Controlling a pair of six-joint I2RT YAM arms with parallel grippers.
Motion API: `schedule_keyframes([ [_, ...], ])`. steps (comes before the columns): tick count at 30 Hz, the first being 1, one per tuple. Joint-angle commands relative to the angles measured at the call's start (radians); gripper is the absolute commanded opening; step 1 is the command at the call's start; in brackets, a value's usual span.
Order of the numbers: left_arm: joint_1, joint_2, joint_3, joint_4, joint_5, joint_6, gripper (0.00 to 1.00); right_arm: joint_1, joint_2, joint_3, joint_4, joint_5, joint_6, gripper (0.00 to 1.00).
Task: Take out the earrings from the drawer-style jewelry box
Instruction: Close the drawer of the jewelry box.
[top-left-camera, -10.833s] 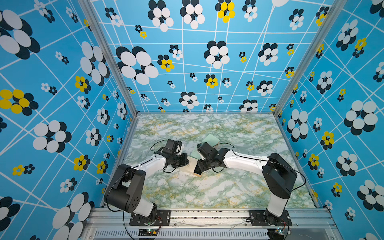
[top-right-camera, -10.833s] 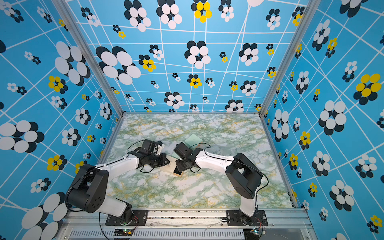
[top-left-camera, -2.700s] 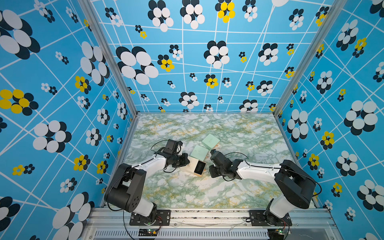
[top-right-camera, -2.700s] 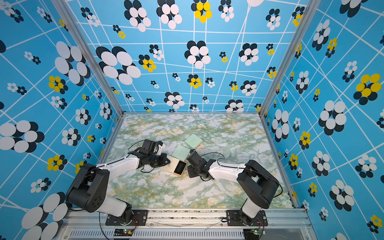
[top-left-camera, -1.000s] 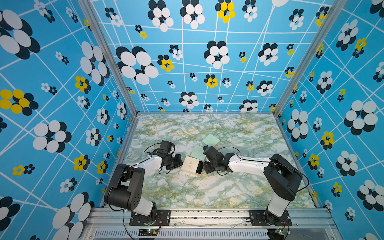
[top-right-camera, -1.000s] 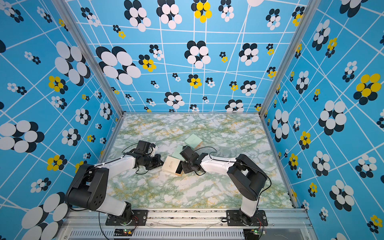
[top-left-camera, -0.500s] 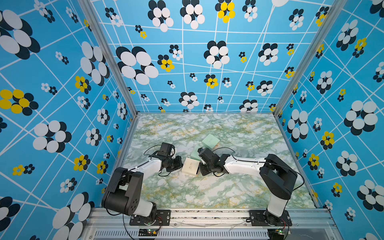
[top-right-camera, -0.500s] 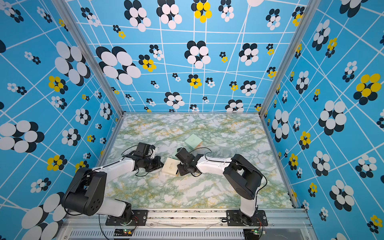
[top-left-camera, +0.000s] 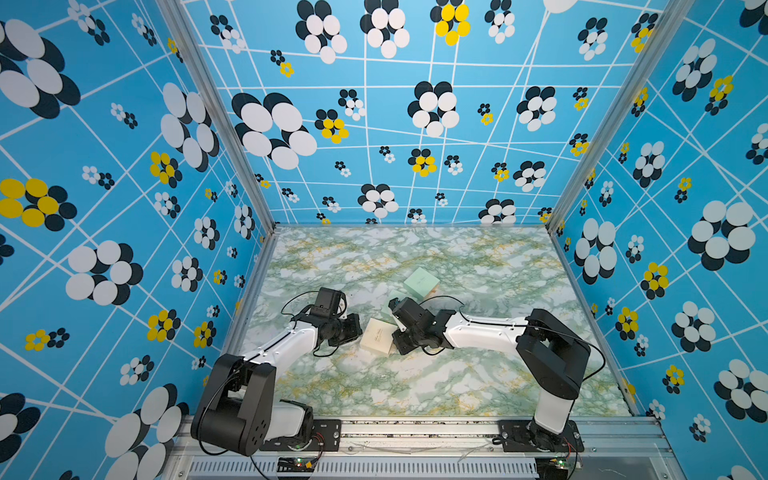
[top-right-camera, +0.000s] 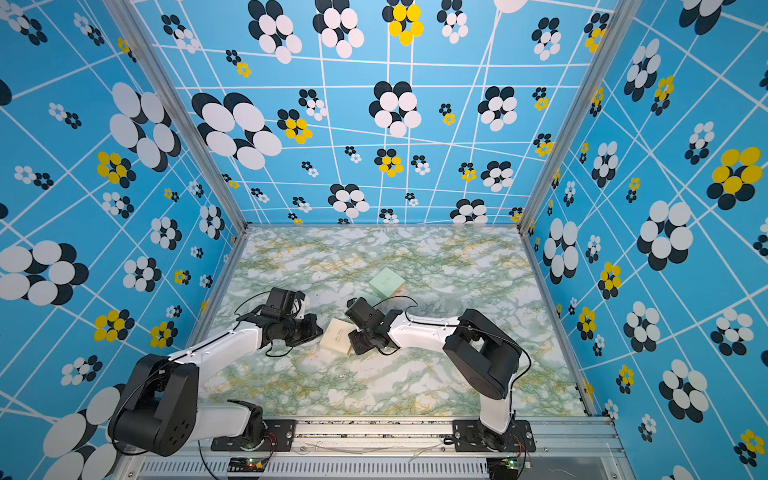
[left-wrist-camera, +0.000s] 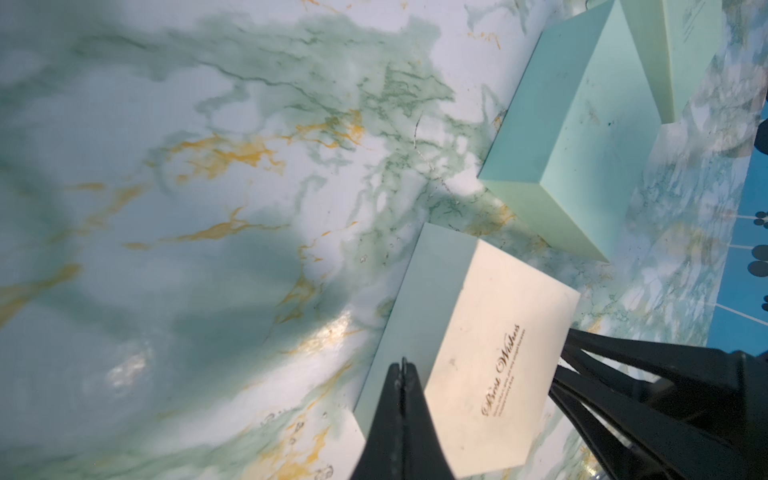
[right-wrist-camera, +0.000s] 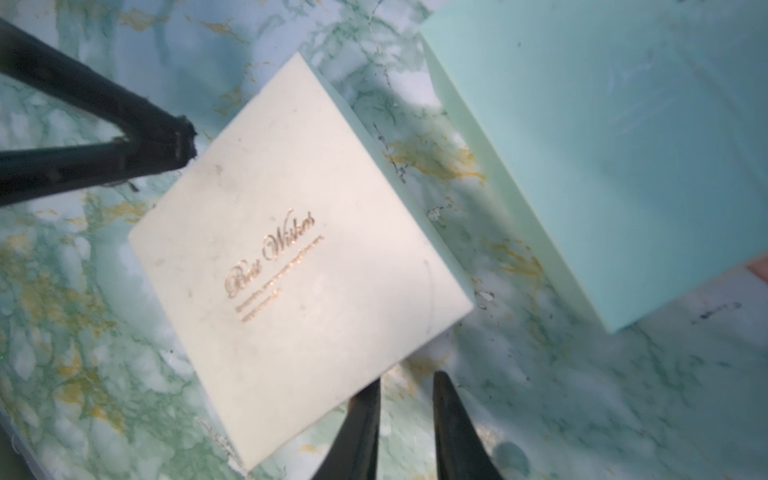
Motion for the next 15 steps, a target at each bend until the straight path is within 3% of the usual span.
schedule_keyframes([
  [1, 0.026, -0.041, 0.009, -0.092, -0.050, 0.029, 0.00, 0.007, -0.050, -0.003, -0.029, 0.061, -0.033, 0.26],
  [9, 0.069, -0.041, 0.160, -0.134, -0.010, 0.062, 0.00, -0.041, -0.172, -0.019, -0.105, 0.106, -0.077, 0.28],
  [15, 0.036, 0.078, 0.309, -0.038, 0.069, 0.031, 0.00, -0.169, -0.246, -0.061, -0.064, 0.006, -0.031, 0.29],
])
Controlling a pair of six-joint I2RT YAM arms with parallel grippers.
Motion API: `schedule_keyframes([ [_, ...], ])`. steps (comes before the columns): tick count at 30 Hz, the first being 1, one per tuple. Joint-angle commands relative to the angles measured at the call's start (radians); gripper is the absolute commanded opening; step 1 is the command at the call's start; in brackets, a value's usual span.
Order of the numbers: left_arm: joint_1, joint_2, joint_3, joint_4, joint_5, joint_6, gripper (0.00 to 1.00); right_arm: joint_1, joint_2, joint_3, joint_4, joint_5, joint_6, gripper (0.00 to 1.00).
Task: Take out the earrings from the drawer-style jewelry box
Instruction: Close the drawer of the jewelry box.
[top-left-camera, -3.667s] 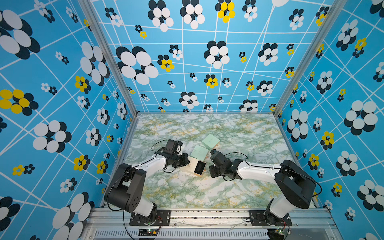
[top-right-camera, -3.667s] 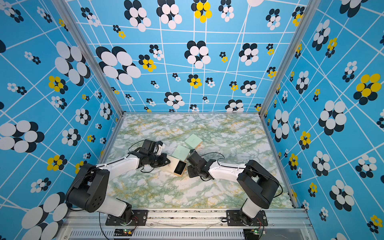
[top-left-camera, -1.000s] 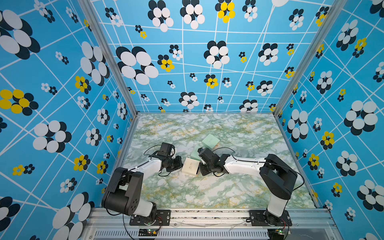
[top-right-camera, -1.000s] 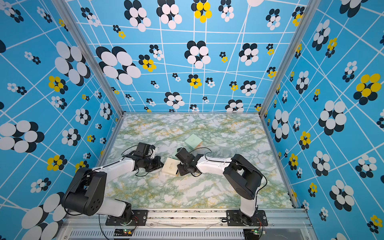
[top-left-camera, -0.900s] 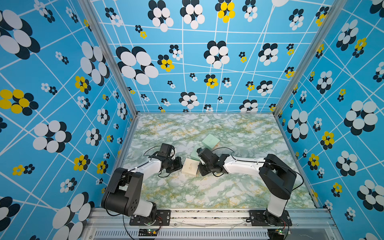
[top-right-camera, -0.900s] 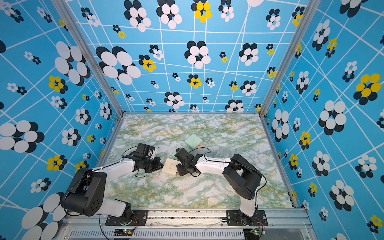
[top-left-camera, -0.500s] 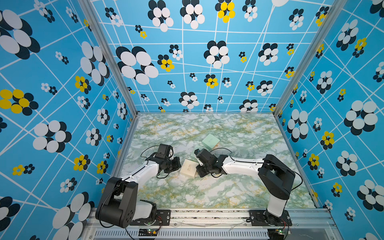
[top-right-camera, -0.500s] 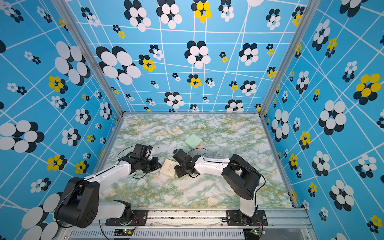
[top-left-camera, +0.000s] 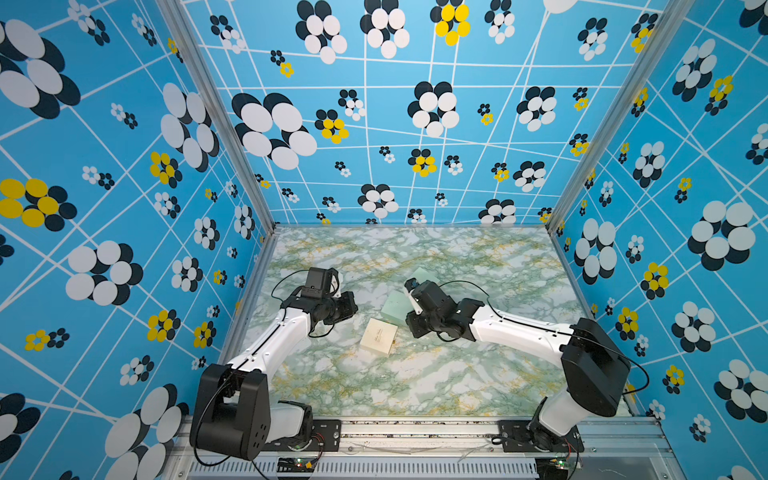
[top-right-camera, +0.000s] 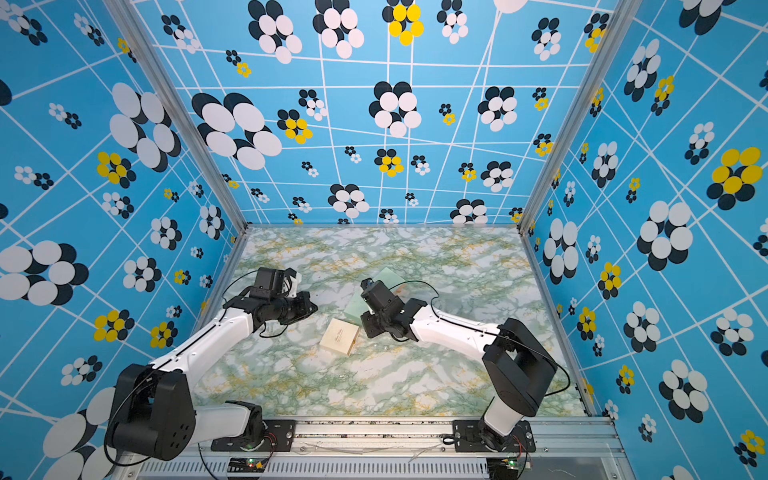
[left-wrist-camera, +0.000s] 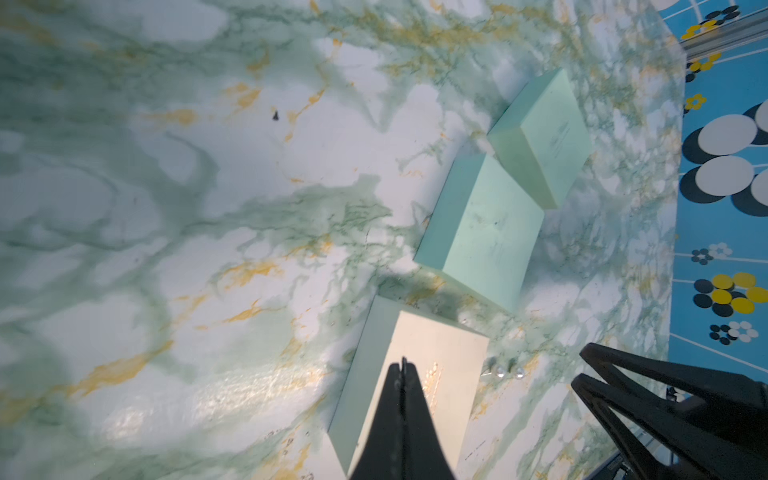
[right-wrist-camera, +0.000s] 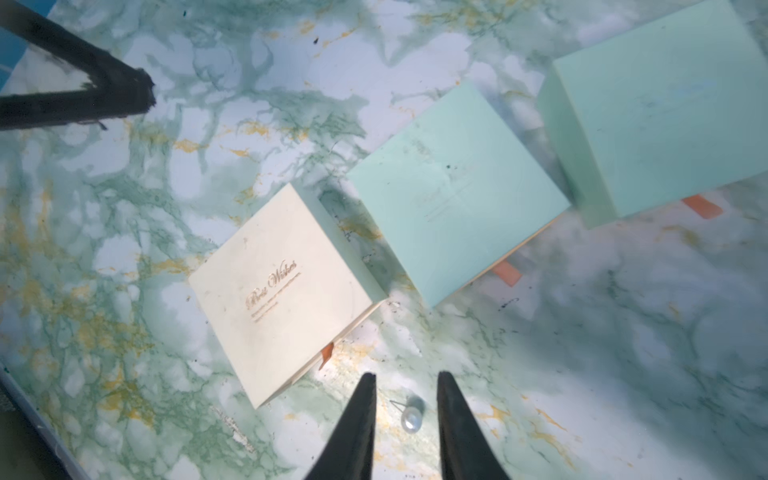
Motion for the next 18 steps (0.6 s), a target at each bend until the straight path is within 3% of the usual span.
schedule_keyframes([
  [1, -0.033, 0.086, 0.100, 0.044, 0.053, 0.004, 0.00, -0.068, -0.034, -0.034, 0.003, -0.067, 0.030, 0.29],
  [11, -0.151, 0.403, 0.381, 0.064, 0.124, -0.008, 0.00, -0.225, 0.007, -0.049, 0.091, -0.263, 0.133, 0.29],
  [18, -0.200, 0.467, 0.394, 0.101, 0.134, -0.050, 0.00, -0.260, 0.040, -0.072, 0.143, -0.330, 0.178, 0.29],
])
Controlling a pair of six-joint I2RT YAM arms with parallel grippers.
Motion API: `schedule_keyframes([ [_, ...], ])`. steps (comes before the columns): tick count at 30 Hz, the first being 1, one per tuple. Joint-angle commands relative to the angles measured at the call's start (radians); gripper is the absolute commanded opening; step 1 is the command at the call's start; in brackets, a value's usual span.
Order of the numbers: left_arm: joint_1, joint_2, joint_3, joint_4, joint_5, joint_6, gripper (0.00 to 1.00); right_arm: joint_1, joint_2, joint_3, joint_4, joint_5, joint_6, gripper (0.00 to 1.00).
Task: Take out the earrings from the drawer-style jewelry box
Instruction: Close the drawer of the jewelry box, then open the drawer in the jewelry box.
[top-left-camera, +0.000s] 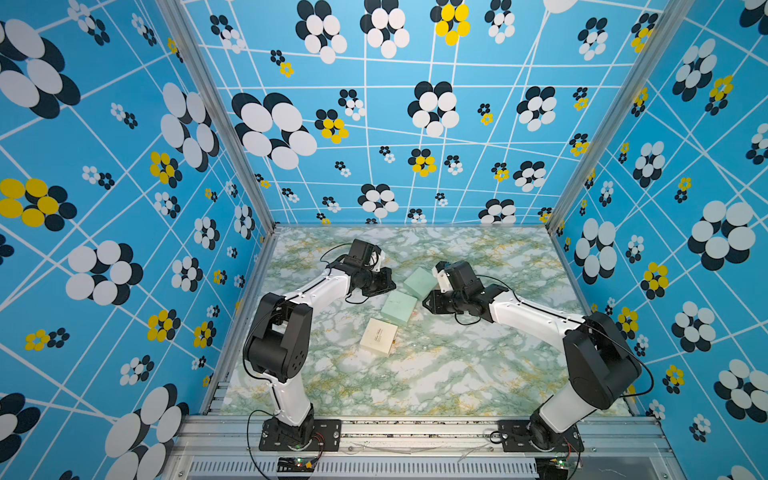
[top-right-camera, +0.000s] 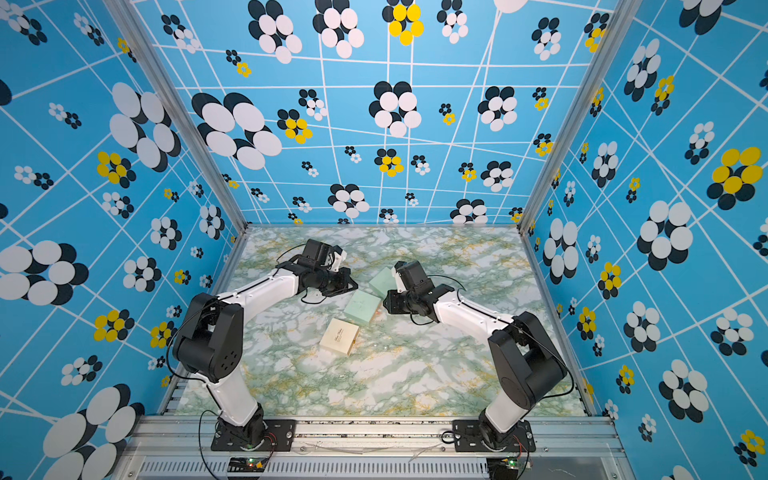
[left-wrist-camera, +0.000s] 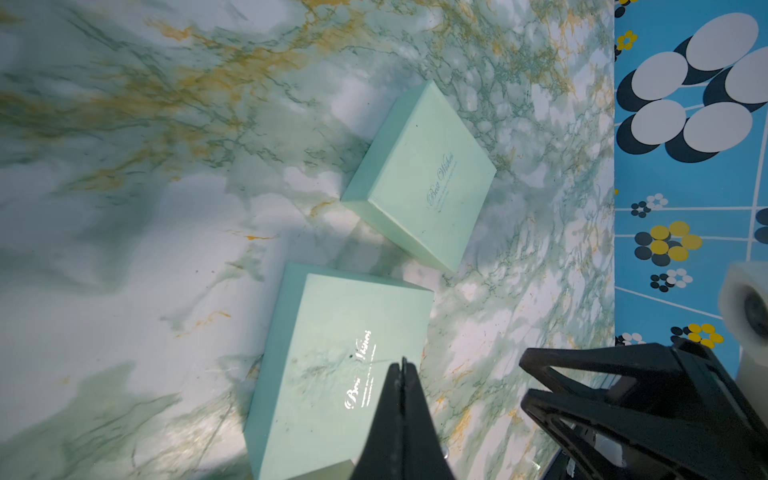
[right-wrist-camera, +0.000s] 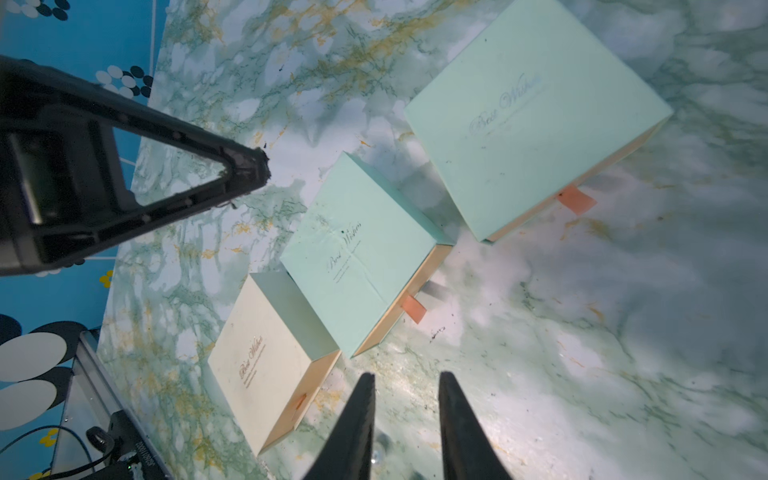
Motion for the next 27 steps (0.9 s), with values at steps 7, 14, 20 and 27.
schedule_keyframes([
  [7, -0.055, 0.027, -0.063, 0.101, 0.017, -0.086, 0.00, -0.008, 0.053, -0.037, 0.068, -0.084, 0.069, 0.29],
  [14, -0.075, 0.034, -0.050, 0.024, -0.023, -0.064, 0.00, -0.012, 0.085, -0.057, 0.112, -0.112, 0.101, 0.29],
  [20, -0.083, 0.047, -0.045, -0.043, -0.057, -0.033, 0.00, -0.013, 0.101, -0.069, 0.145, -0.115, 0.130, 0.28],
  [27, -0.084, 0.064, -0.053, -0.052, -0.070, -0.019, 0.00, -0.019, 0.116, -0.077, 0.178, -0.106, 0.151, 0.28],
])
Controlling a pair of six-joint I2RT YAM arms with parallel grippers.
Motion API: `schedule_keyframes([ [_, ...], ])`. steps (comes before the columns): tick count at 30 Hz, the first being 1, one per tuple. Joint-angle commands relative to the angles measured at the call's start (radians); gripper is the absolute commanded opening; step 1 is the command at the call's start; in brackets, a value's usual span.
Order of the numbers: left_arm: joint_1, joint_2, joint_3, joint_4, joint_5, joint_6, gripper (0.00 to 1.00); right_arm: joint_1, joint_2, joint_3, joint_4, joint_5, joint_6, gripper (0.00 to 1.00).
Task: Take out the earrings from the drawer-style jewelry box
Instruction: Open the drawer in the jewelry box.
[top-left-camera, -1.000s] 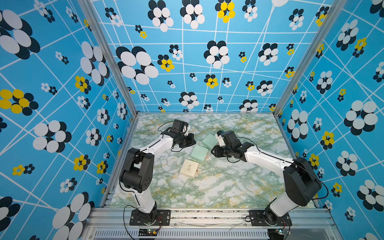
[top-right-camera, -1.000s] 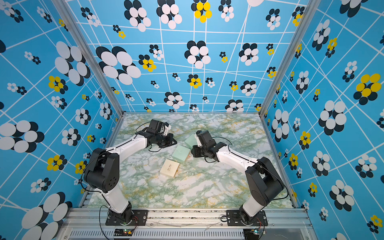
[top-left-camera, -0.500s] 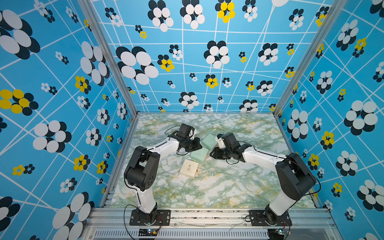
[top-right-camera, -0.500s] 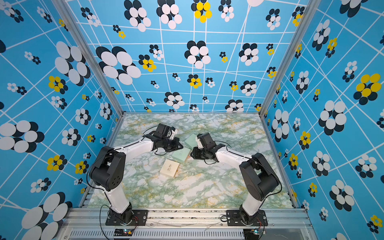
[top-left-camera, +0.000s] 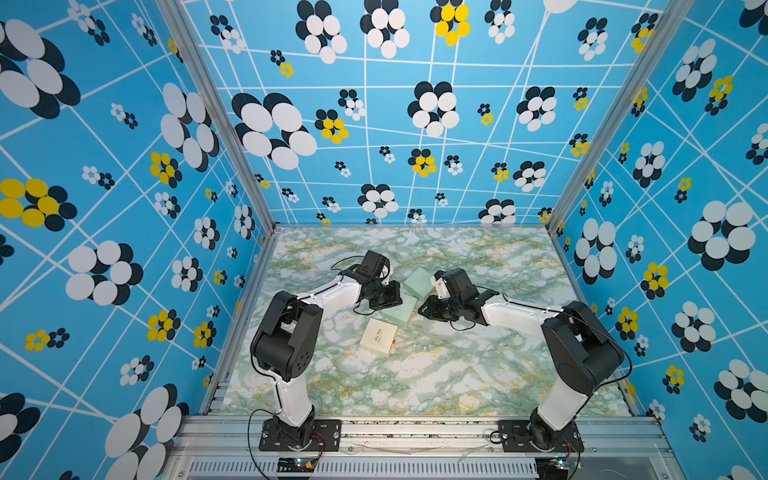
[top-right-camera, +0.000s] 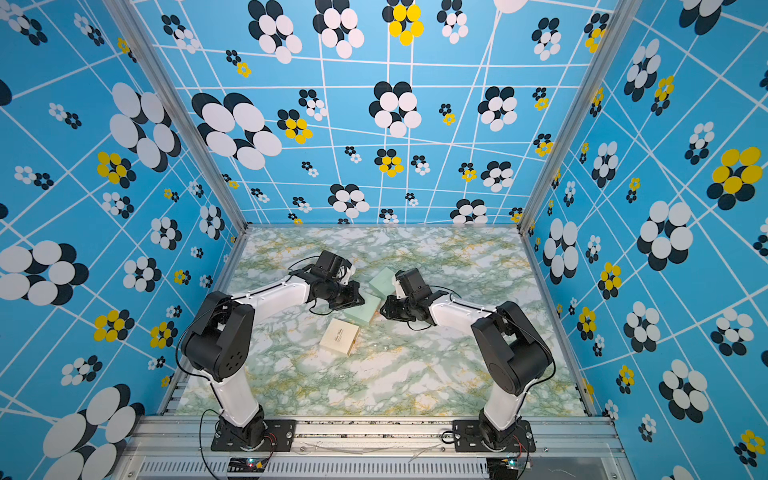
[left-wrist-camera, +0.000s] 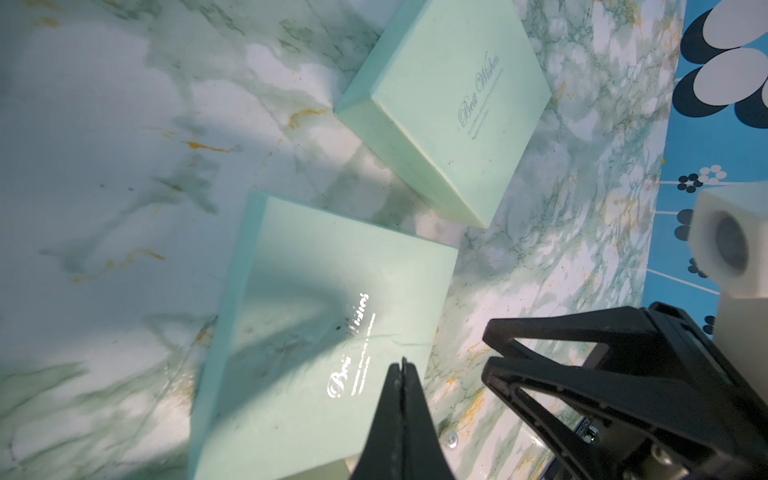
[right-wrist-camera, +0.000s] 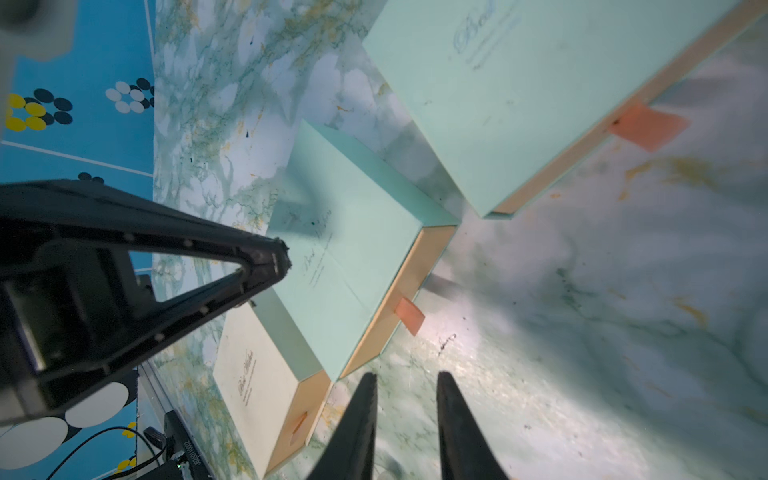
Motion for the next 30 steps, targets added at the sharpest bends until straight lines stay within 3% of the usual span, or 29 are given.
schedule_keyframes([
  [1, -0.006, 0.039, 0.004, -0.051, -0.027, 0.034, 0.00, -0.010, 0.022, -0.018, 0.034, -0.004, 0.025, 0.27],
  [30, -0.007, 0.025, -0.027, -0.083, -0.065, 0.062, 0.00, -0.011, 0.097, -0.021, 0.129, -0.045, 0.095, 0.22],
])
